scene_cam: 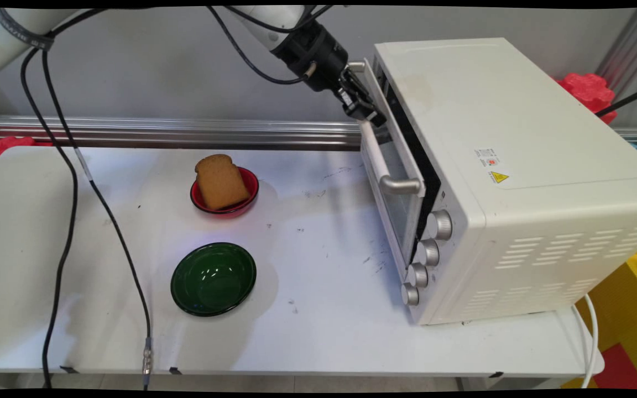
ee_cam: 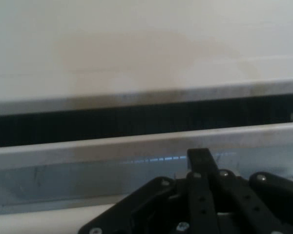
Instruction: Open the oven
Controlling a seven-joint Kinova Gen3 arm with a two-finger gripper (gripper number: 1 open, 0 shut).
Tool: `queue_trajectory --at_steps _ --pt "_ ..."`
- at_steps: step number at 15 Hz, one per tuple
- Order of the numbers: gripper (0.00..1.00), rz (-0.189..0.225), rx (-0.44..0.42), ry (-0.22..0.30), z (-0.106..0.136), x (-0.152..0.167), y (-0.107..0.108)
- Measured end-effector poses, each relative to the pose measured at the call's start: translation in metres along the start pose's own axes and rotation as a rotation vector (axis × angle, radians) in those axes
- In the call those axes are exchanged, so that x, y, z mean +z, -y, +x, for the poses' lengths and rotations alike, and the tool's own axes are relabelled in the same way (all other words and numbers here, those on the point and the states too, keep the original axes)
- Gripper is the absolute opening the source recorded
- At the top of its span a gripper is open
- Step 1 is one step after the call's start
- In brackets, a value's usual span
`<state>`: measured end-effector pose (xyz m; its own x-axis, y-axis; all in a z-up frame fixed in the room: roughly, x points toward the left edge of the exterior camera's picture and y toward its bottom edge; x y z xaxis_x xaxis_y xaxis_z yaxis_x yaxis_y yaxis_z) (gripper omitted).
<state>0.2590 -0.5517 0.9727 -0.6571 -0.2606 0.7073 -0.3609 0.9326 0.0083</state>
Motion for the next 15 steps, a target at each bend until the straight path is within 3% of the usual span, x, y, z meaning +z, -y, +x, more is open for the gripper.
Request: queue_trajectory --at_steps 15 --pt "0.00 -0.014 -0.012 0.114 -0.058 -0.015 0.000"
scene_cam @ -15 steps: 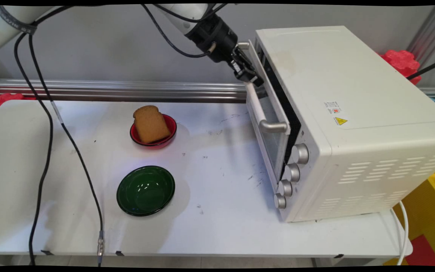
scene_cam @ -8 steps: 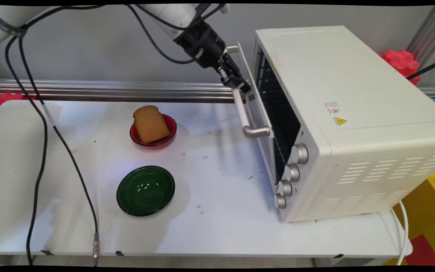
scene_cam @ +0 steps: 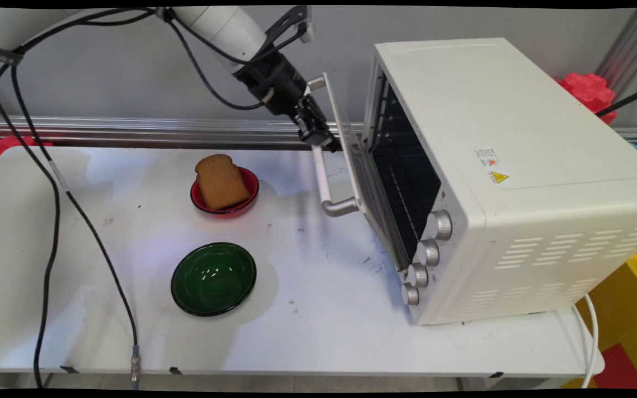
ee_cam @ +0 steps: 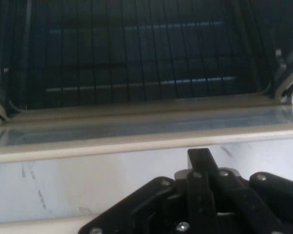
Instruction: Open the oven
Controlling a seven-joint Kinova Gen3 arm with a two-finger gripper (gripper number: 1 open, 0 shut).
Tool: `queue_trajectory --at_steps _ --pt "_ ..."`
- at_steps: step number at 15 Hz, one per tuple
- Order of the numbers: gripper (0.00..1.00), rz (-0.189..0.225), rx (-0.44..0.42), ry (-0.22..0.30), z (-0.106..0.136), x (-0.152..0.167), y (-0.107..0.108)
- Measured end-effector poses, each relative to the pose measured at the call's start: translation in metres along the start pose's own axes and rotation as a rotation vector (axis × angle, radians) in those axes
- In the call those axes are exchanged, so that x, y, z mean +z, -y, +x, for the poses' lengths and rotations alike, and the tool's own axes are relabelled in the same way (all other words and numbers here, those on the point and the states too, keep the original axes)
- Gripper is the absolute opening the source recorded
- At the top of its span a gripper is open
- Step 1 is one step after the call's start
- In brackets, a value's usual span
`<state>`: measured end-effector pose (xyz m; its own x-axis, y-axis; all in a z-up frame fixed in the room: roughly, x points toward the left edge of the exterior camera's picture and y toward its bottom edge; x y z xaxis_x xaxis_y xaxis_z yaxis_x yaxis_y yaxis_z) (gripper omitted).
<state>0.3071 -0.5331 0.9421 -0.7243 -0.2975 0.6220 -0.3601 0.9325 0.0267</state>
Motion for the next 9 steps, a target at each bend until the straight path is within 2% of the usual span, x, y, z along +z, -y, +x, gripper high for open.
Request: queue_trajectory --at_steps 9 --pt "0.00 -0.008 0.000 0.038 -0.038 -0.002 0.003"
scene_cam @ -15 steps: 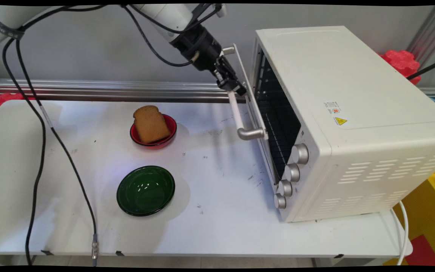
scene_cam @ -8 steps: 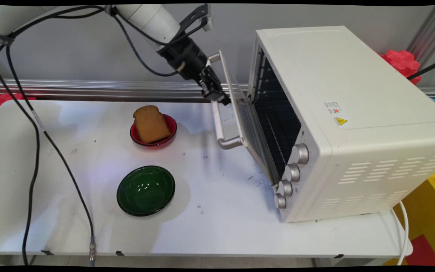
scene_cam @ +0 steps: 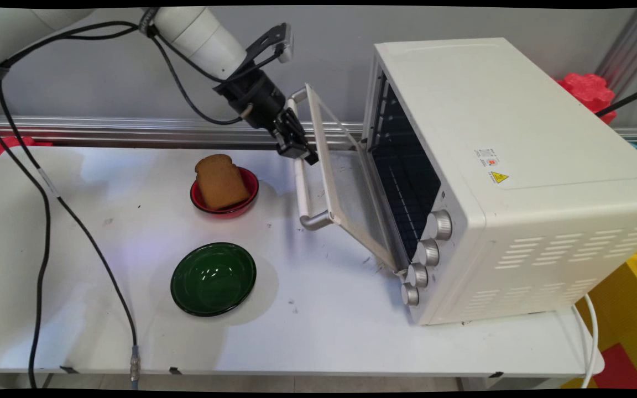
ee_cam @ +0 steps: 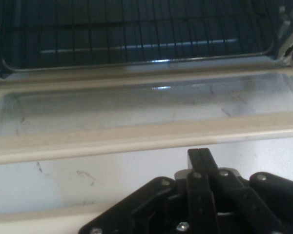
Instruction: Open the oven
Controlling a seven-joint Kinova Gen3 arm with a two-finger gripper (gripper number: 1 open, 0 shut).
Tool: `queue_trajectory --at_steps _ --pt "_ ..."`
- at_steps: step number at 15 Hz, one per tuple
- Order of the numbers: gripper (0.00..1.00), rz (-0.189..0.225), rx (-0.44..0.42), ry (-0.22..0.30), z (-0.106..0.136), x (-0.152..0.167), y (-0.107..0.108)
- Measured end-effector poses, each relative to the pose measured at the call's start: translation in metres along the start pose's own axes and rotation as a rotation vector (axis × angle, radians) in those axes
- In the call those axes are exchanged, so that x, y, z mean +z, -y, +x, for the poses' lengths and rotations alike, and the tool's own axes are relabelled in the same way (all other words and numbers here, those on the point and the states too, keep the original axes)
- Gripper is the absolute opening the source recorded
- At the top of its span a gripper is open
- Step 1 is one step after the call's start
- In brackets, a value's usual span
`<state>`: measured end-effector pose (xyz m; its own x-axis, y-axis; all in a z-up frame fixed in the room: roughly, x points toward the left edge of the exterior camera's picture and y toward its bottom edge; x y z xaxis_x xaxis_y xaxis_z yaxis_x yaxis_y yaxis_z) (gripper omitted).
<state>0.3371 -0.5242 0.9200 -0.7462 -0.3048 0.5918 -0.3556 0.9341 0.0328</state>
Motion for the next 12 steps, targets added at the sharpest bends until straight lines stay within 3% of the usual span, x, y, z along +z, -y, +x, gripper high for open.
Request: queue_trajectory --at_steps 12 --pt "0.00 -0.021 0.034 -0.003 -0.051 0.008 0.003"
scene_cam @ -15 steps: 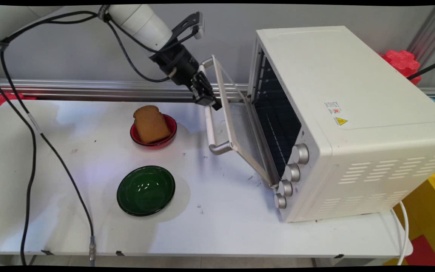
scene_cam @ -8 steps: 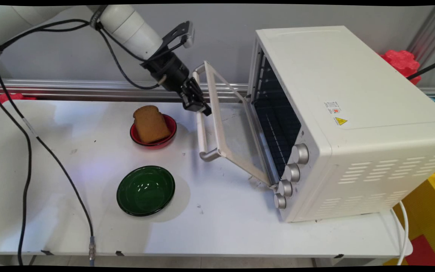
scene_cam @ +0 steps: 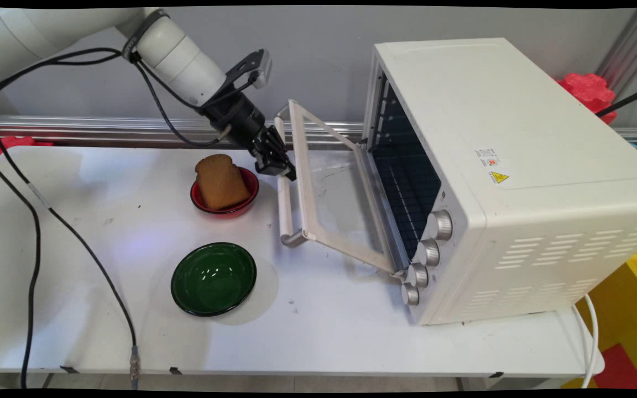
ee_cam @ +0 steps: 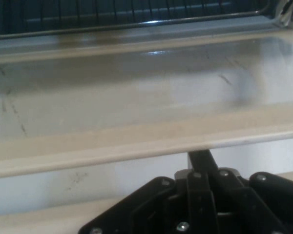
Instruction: Open the oven
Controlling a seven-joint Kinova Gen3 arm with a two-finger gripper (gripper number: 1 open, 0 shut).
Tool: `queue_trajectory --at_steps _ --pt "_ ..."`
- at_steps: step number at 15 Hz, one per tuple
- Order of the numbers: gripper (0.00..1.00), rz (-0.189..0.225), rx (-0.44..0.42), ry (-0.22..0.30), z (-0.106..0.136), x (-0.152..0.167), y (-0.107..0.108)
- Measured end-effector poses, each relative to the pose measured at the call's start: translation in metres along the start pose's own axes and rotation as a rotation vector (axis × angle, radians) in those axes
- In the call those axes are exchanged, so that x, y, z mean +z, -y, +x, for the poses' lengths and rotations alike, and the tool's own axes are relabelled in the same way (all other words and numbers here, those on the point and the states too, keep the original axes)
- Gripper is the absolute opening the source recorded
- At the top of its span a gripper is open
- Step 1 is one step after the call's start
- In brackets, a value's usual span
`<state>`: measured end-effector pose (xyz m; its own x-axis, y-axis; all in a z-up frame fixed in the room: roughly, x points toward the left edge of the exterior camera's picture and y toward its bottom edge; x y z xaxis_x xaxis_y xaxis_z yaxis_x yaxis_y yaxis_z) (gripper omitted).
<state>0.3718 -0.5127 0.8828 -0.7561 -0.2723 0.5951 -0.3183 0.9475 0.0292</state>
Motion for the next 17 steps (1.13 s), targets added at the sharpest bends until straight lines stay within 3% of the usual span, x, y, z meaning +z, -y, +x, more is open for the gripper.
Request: queue_trajectory --at_steps 17 --pt "0.00 -0.005 0.021 -0.012 -0.060 0.004 -0.003"
